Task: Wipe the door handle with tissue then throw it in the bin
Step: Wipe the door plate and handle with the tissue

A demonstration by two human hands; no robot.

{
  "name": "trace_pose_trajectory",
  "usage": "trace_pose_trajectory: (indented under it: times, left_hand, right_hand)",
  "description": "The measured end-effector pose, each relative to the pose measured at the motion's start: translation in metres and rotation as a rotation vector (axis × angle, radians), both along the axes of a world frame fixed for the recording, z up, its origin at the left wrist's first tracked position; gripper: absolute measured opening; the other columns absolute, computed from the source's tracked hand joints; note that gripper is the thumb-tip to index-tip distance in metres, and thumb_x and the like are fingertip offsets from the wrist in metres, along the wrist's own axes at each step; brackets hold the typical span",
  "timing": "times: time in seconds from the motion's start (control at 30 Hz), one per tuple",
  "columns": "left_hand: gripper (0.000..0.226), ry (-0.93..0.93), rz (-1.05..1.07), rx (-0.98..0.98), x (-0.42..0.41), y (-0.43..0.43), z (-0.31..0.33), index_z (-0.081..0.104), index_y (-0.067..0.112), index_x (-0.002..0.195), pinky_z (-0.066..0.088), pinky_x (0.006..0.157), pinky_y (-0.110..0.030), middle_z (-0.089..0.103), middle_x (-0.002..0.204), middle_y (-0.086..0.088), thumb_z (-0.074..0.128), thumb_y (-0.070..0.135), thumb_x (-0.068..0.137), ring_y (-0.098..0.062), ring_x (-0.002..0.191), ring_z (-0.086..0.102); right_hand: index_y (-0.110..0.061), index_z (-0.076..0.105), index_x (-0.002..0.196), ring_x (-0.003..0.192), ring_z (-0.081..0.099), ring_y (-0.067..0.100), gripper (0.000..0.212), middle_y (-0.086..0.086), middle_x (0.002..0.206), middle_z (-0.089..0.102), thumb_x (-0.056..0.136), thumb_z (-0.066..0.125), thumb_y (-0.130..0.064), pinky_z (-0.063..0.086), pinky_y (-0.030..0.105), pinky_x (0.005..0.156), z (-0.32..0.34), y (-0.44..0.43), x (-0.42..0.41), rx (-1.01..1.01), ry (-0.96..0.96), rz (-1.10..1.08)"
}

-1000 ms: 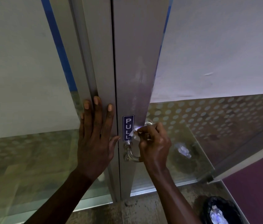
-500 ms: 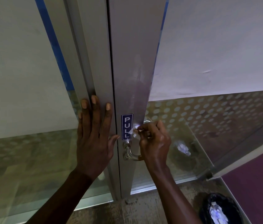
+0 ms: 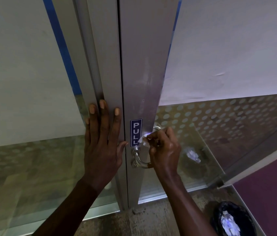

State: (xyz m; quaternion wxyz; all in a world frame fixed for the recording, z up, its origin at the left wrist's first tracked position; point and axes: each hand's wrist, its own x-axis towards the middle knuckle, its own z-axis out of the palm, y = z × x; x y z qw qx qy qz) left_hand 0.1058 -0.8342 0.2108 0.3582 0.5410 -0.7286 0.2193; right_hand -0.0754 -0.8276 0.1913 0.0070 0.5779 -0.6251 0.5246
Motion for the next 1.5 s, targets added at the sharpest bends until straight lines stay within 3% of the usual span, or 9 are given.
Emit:
trace_pose_trajectory:
  times: [0.1,0.27,0.47,0.67,0.93,1.2,1.33,1.43,1.5]
  left_hand:
    - [0.11,-0.002,0.001,0.004,0.001,0.0,0.0,0.019,0.009,0.172,-0.006,0.143,-0.044,-0.03,0.182,-0.003,0.087,0.039,0.091,-0.027,0.171,-0.027]
    - [0.112,0.001,0.0,-0.008,0.0,0.0,-0.001,0.02,0.008,0.173,-0.006,0.143,-0.043,-0.027,0.183,-0.006,0.088,0.038,0.089,-0.029,0.172,-0.025]
    - [0.113,-0.002,-0.005,0.002,0.001,0.001,0.0,0.016,0.009,0.174,-0.008,0.143,-0.042,-0.028,0.183,-0.005,0.087,0.039,0.09,-0.027,0.172,-0.026]
    - [0.111,0.005,-0.01,-0.008,0.001,-0.001,-0.002,0.019,0.008,0.173,-0.007,0.143,-0.043,-0.028,0.183,-0.005,0.087,0.038,0.09,-0.028,0.172,-0.026]
    - [0.119,-0.005,-0.016,-0.008,0.002,-0.002,-0.003,0.004,0.011,0.175,-0.007,0.143,-0.043,-0.028,0.183,-0.005,0.085,0.04,0.092,-0.027,0.172,-0.026]
    - [0.131,-0.015,-0.031,-0.015,0.003,-0.004,-0.006,-0.006,0.019,0.177,-0.011,0.142,-0.042,-0.028,0.183,-0.007,0.09,0.038,0.089,-0.029,0.172,-0.027]
    - [0.129,-0.018,-0.028,-0.016,0.004,-0.004,-0.006,-0.002,0.016,0.177,-0.009,0.143,-0.043,-0.027,0.183,-0.007,0.089,0.039,0.09,-0.029,0.172,-0.025]
    - [0.122,-0.013,-0.032,-0.013,0.004,-0.004,-0.005,0.008,0.01,0.175,-0.009,0.143,-0.043,-0.029,0.183,-0.005,0.09,0.039,0.089,-0.028,0.172,-0.026]
    - [0.123,-0.011,-0.031,-0.015,0.004,-0.005,-0.005,0.008,0.009,0.175,-0.01,0.142,-0.042,-0.029,0.182,-0.005,0.09,0.039,0.089,-0.028,0.172,-0.027]
  right_hand:
    - [-0.004,0.076,0.083,0.07,0.062,0.022,0.013,0.007,0.086,0.064,0.084,0.089,-0.001,0.056,0.039,0.053,0.031,-0.011,-0.005,-0.167,-0.036,-0.018]
    - [-0.003,0.073,0.083,0.073,0.054,0.013,0.015,0.004,0.087,0.06,0.085,0.087,0.0,0.046,0.018,0.059,0.04,-0.017,-0.004,-0.23,-0.002,-0.003]
    - [-0.003,0.073,0.077,0.065,0.061,0.02,0.022,0.009,0.085,0.065,0.073,0.091,0.009,0.056,0.036,0.052,-0.004,0.002,0.003,0.058,0.05,-0.016]
    - [-0.004,0.073,0.082,0.072,0.049,0.007,0.015,0.004,0.085,0.06,0.085,0.088,-0.002,0.041,0.011,0.06,0.034,-0.017,-0.004,-0.22,0.024,-0.03]
    - [-0.001,0.073,0.078,0.067,0.062,0.024,0.016,0.011,0.084,0.065,0.076,0.086,0.008,0.058,0.045,0.053,-0.001,0.001,0.004,0.032,0.011,0.0]
    - [-0.003,0.076,0.085,0.074,0.06,0.015,0.012,0.006,0.089,0.065,0.084,0.088,0.0,0.053,0.023,0.059,0.045,-0.018,0.0,-0.279,-0.01,-0.016]
    - [-0.001,0.072,0.076,0.068,0.057,0.018,0.012,0.007,0.083,0.06,0.084,0.08,0.002,0.054,0.037,0.049,0.005,-0.005,0.007,-0.105,0.045,-0.014]
    - [-0.004,0.077,0.082,0.07,0.059,0.013,0.021,0.007,0.086,0.065,0.073,0.083,0.014,0.053,0.025,0.053,-0.008,0.001,-0.001,0.049,0.079,0.016]
    - [-0.007,0.079,0.085,0.07,0.061,0.013,0.024,0.005,0.088,0.067,0.074,0.088,0.012,0.055,0.028,0.054,0.001,0.0,-0.011,0.082,0.08,0.025]
